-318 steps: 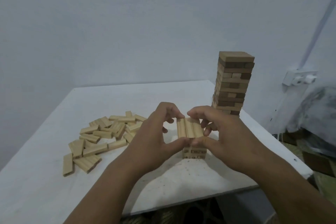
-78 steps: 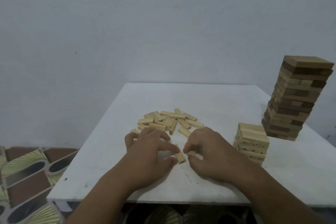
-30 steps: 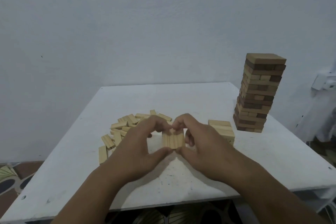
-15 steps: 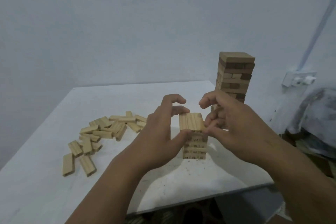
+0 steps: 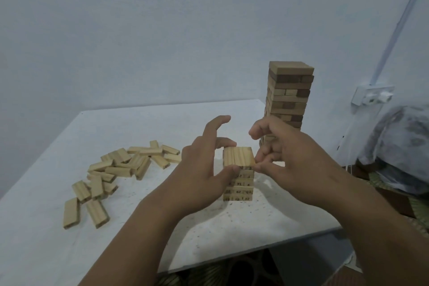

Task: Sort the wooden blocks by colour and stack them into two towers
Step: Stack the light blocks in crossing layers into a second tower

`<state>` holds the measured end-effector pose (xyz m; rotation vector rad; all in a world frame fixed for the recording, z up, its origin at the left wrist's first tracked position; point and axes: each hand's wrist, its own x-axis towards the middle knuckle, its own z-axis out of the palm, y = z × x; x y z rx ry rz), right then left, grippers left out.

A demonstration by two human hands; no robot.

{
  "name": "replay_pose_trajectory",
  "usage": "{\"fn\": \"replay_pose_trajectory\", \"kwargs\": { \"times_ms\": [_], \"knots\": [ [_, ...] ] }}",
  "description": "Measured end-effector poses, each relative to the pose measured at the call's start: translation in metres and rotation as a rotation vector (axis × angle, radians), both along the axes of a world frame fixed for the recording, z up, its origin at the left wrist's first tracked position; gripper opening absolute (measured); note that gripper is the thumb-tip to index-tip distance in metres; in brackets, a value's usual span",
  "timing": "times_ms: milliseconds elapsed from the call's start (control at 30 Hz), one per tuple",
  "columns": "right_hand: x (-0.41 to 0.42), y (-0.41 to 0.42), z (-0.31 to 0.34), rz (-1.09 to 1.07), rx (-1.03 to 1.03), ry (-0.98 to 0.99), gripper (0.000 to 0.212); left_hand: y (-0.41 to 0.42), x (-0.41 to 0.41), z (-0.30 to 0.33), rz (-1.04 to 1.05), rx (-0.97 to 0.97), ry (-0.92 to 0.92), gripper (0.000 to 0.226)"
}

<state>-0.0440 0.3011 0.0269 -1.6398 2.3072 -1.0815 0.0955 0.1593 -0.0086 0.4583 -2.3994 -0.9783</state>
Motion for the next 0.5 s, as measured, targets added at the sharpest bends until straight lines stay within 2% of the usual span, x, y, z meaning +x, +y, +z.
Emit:
{"fn": "replay_pose_trajectory", "kwargs": {
  "times_ms": [233,367,500],
  "knots": [
    [0.001,0.004,0.008,-0.033,-0.039,0.041,0.046,-0.002,0.014,0.004,0.045,-0.024,0.063,0.08],
    [0.026,-0.009,0.012,0.025,-0.147,0.08,0.034,-0.009,0.042,0.001,0.123,-0.057,0.095,0.064],
    [0.068,-0.039,-0.003,0.178,-0.097,0.08,0.031,-0.025,0.084,-0.007,0.231,-0.166,0.04,0.04]
  ]
}}
